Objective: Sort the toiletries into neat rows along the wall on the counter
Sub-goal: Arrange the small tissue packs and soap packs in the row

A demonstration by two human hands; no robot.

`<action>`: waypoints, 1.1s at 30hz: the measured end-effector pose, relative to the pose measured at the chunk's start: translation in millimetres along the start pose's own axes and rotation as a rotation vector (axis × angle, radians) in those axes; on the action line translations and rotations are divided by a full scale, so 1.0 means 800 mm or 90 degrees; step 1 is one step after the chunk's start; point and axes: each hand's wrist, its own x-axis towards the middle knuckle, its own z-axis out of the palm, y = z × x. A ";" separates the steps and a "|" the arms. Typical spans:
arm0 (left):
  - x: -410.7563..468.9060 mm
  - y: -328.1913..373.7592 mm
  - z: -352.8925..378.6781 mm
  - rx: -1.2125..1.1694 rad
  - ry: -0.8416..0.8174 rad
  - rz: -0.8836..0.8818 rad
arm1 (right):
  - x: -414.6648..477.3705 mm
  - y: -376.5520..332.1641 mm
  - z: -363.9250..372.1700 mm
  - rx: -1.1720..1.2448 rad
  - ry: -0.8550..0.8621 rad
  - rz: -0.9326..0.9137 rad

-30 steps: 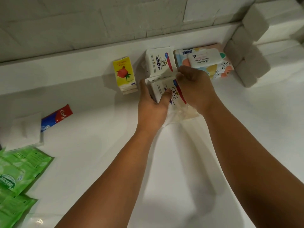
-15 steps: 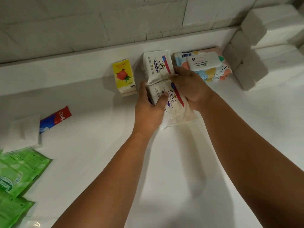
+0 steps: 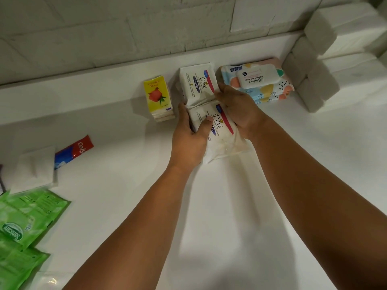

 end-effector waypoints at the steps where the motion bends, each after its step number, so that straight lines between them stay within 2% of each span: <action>1: 0.001 0.000 0.000 -0.003 -0.001 -0.005 | -0.002 0.001 0.001 -0.018 0.005 -0.009; 3: 0.003 0.000 0.000 -0.006 -0.005 -0.018 | -0.003 0.004 0.003 -0.073 0.018 -0.039; 6: 0.006 0.002 0.000 -0.004 -0.022 -0.028 | -0.005 0.006 0.005 -0.024 0.050 -0.012; 11: -0.001 0.012 -0.005 0.015 -0.033 -0.023 | -0.014 -0.008 0.009 -0.109 0.013 -0.053; 19: -0.043 0.034 -0.028 0.107 -0.025 -0.012 | -0.050 -0.023 0.011 -0.372 0.045 -0.142; 27: -0.083 0.036 -0.072 0.153 0.033 0.018 | -0.075 -0.018 0.036 -0.441 0.102 -0.251; 33: -0.076 0.047 -0.093 0.157 0.036 0.044 | -0.075 -0.025 0.045 -0.434 0.141 -0.206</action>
